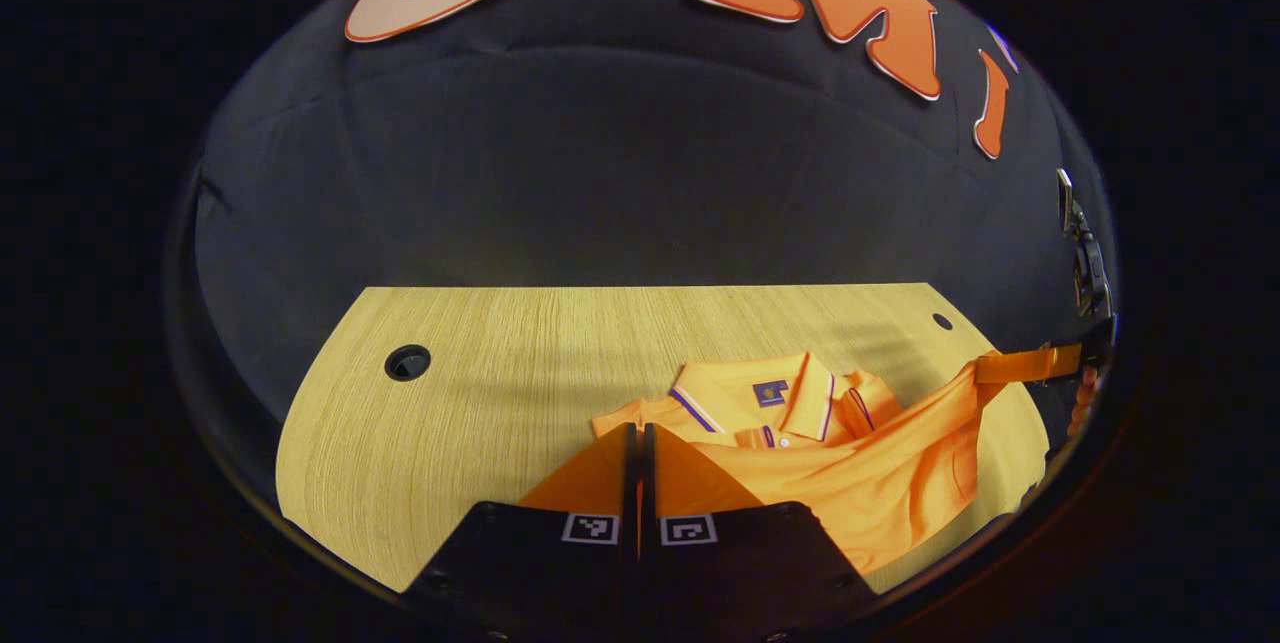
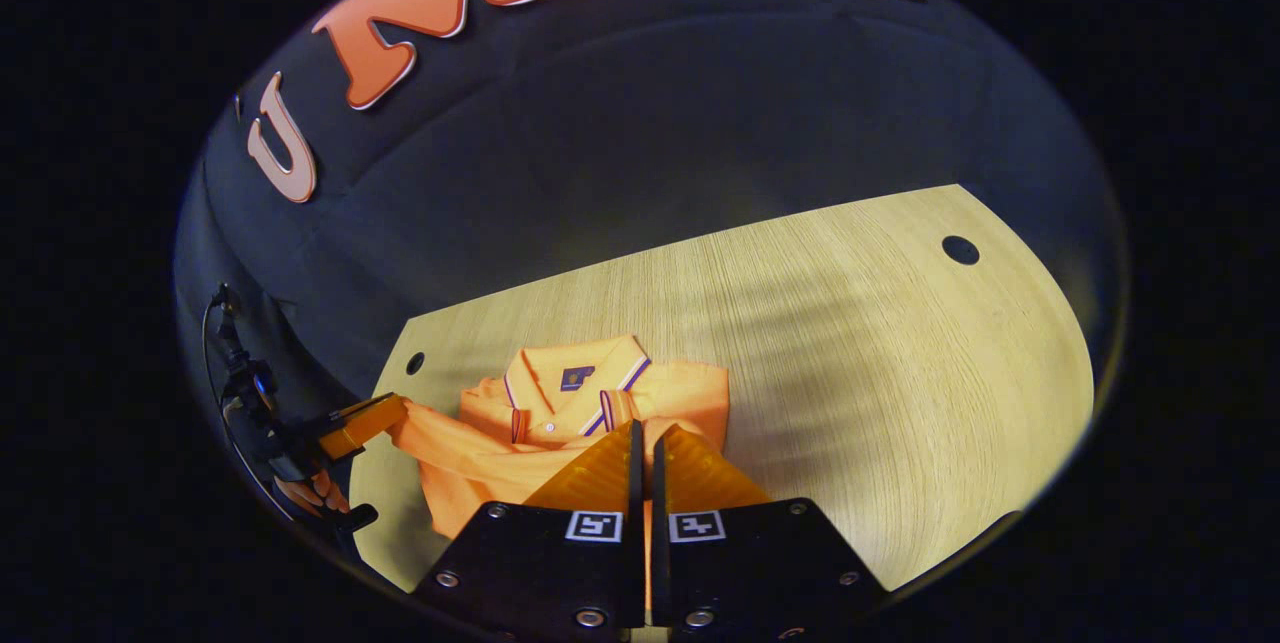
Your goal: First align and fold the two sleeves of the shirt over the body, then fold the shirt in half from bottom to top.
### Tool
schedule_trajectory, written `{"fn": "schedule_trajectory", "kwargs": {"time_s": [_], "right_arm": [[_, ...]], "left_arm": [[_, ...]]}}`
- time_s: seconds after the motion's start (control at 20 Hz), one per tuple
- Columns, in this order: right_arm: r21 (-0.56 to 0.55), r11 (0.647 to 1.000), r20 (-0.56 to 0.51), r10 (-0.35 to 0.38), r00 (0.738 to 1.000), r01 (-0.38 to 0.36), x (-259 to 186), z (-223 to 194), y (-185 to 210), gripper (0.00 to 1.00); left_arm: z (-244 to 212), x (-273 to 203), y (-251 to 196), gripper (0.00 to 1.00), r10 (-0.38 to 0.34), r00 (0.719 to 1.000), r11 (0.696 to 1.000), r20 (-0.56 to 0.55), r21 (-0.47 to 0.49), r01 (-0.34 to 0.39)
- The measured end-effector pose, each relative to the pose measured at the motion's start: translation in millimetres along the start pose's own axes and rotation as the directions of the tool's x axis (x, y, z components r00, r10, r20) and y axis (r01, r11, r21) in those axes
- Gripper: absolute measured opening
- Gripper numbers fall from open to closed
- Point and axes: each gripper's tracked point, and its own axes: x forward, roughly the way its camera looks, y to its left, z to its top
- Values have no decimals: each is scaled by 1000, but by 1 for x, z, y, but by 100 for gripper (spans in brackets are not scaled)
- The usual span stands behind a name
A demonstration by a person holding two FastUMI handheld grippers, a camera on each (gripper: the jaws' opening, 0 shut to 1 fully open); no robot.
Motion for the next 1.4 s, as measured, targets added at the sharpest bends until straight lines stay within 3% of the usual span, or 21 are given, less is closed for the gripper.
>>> {"fn": "schedule_trajectory", "kwargs": {"time_s": [0.3, 0.55, 0.85, 0.95, 1.05, 1.1, 1.15, 1.25, 1.35, 1.4], "right_arm": [[10, 1000, -26, -23, 999, 24, 33, 10, -5, 3], [-7, 998, -53, -67, 996, 66, 57, 11, -18, 3], [68, 995, -80, -73, 994, 79, 66, 14, -25, 3], [77, 992, -76, -94, 993, 100, 65, 19, -32, 3], [120, 990, -104, -62, 993, 75, 63, 16, -27, 3], [128, 989, -120, -56, 991, 72, 55, 8, -23, 23], [124, 990, -129, -49, 990, 65, 57, 13, -25, 31], [90, 994, -101, -52, 994, 61, 55, 16, -22, 36], [64, 997, -59, -49, 997, 53, 47, 23, -13, 65], [40, 998, -34, -54, 998, 56, 41, 27, -10, 88]], "left_arm": [[-10, 25, 16, 1, 24, 1000, 1000, -21, 11, -23], [-12, 38, 31, 1, 40, 998, 999, -55, -35, -42], [-6, 44, 39, 1, 72, 997, 997, -41, 6, -72], [-4, 47, 51, 2, 126, 992, 992, -32, 28, -125], [-1, 42, 48, 2, 122, 992, 992, -41, 16, -121], [-2, 40, 45, 3, 113, 992, 994, -50, 15, -112], [-4, 37, 42, 3, 110, 992, 994, -56, 12, -110], [0, 35, 38, 3, 112, 993, 994, -47, -11, -112], [-1, 22, 33, 46, 111, 992, 993, -62, -26, -113], [0, 18, 33, 68, 115, 992, 993, -60, -33, -117]]}}
